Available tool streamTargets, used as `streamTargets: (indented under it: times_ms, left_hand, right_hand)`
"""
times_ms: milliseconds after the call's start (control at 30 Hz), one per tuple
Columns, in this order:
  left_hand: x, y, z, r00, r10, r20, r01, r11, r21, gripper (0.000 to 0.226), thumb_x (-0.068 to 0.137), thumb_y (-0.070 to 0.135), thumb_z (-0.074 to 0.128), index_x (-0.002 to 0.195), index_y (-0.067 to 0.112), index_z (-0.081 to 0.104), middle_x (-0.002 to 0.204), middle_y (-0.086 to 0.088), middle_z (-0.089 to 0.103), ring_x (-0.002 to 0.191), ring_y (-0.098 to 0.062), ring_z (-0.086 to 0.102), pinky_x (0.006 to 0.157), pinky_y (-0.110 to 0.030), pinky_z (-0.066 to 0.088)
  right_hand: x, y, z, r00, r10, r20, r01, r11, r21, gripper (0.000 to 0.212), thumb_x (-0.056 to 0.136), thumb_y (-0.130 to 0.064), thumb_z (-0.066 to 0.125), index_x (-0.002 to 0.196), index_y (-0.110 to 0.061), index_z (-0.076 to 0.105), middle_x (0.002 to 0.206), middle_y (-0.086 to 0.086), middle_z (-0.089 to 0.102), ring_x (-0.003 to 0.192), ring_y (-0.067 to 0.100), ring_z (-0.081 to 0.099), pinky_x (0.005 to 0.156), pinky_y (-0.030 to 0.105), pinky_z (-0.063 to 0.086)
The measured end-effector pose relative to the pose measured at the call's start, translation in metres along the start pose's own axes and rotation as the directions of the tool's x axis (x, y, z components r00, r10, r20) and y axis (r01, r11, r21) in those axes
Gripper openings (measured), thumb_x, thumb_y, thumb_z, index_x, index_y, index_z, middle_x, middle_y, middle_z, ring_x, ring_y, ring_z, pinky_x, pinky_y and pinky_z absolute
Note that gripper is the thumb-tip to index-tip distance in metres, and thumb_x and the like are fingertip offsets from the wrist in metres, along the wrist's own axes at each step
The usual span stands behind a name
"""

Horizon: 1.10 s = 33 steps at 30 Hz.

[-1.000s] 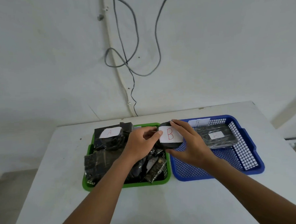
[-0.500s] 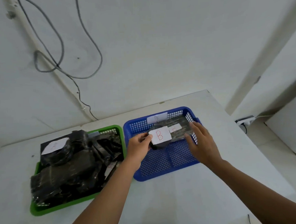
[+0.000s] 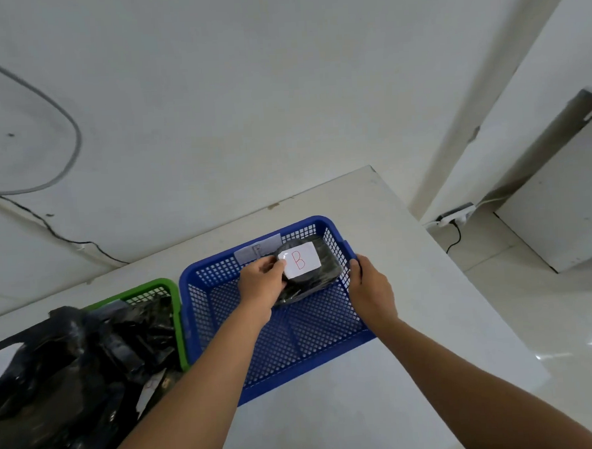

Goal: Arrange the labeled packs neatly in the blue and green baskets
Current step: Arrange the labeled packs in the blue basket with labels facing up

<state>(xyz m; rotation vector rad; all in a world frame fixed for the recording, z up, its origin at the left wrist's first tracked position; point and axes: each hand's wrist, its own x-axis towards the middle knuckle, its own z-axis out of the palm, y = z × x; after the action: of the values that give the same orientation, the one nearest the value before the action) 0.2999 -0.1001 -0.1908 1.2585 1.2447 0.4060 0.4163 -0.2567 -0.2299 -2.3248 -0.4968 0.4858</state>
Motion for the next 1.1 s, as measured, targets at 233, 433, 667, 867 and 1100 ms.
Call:
streamTargets:
  times_ms: [233, 433, 667, 867, 1100]
  left_hand:
    - [0.015, 0.004, 0.038, 0.996, 0.077, -0.044, -0.07, 0.986, 0.152, 0.016, 0.094, 0.021, 0.066, 0.079, 0.027, 0.068, 0.092, 0.001, 0.072, 0.093, -0.022, 0.069, 0.077, -0.043, 0.062]
    - [0.01, 0.007, 0.036, 0.984, 0.175, 0.011, -0.169, 0.93, 0.327, 0.014, 0.095, 0.027, 0.062, 0.103, 0.021, 0.072, 0.11, -0.004, 0.073, 0.101, -0.018, 0.065, 0.074, -0.031, 0.059]
    - [-0.024, -0.009, -0.057, 0.86, 0.497, 0.117, -0.445, 0.618, 0.649, 0.041, 0.096, 0.03, 0.061, 0.133, 0.014, 0.061, 0.134, -0.005, 0.061, 0.126, -0.021, 0.053, 0.105, -0.038, 0.045]
    - [-0.069, -0.031, -0.164, 0.693, 0.72, 0.042, -0.395, 0.331, 0.857, 0.039, 0.092, 0.023, 0.067, 0.128, 0.008, 0.066, 0.141, -0.012, 0.057, 0.136, -0.032, 0.046, 0.111, -0.051, 0.036]
    - [-0.116, -0.036, -0.285, 0.597, 0.789, -0.145, -0.183, 0.31, 0.933, 0.043, 0.095, 0.033, 0.054, 0.13, 0.01, 0.064, 0.142, -0.01, 0.055, 0.139, -0.027, 0.042, 0.114, -0.048, 0.034]
  right_hand:
    - [0.001, 0.0, 0.006, 1.0, 0.017, -0.024, -0.019, 0.994, -0.103, 0.037, 0.105, -0.05, 0.022, 0.122, -0.032, 0.05, 0.091, -0.01, 0.061, 0.072, 0.012, 0.058, 0.068, 0.035, 0.047]
    - [0.0, 0.002, 0.006, 1.0, -0.008, 0.002, 0.008, 0.994, -0.113, 0.038, 0.105, -0.049, 0.023, 0.129, -0.032, 0.046, 0.115, -0.003, 0.068, 0.085, 0.016, 0.061, 0.075, 0.036, 0.049]
    - [-0.024, -0.008, -0.003, 0.904, -0.427, -0.037, 0.394, 0.863, -0.316, 0.054, 0.104, -0.046, 0.035, 0.153, -0.026, 0.027, 0.163, 0.003, 0.026, 0.147, 0.024, 0.028, 0.119, 0.047, 0.03]
    - [-0.049, -0.066, 0.027, 0.696, -0.692, 0.19, 0.709, 0.623, -0.329, 0.055, 0.103, -0.043, 0.034, 0.151, -0.017, 0.036, 0.16, 0.01, 0.033, 0.149, 0.029, 0.028, 0.117, 0.054, 0.03]
    - [-0.104, -0.164, 0.103, 0.422, -0.838, 0.347, 0.906, 0.4, -0.136, 0.053, 0.103, -0.041, 0.045, 0.151, -0.017, 0.041, 0.156, 0.011, 0.04, 0.146, 0.028, 0.034, 0.117, 0.048, 0.03]
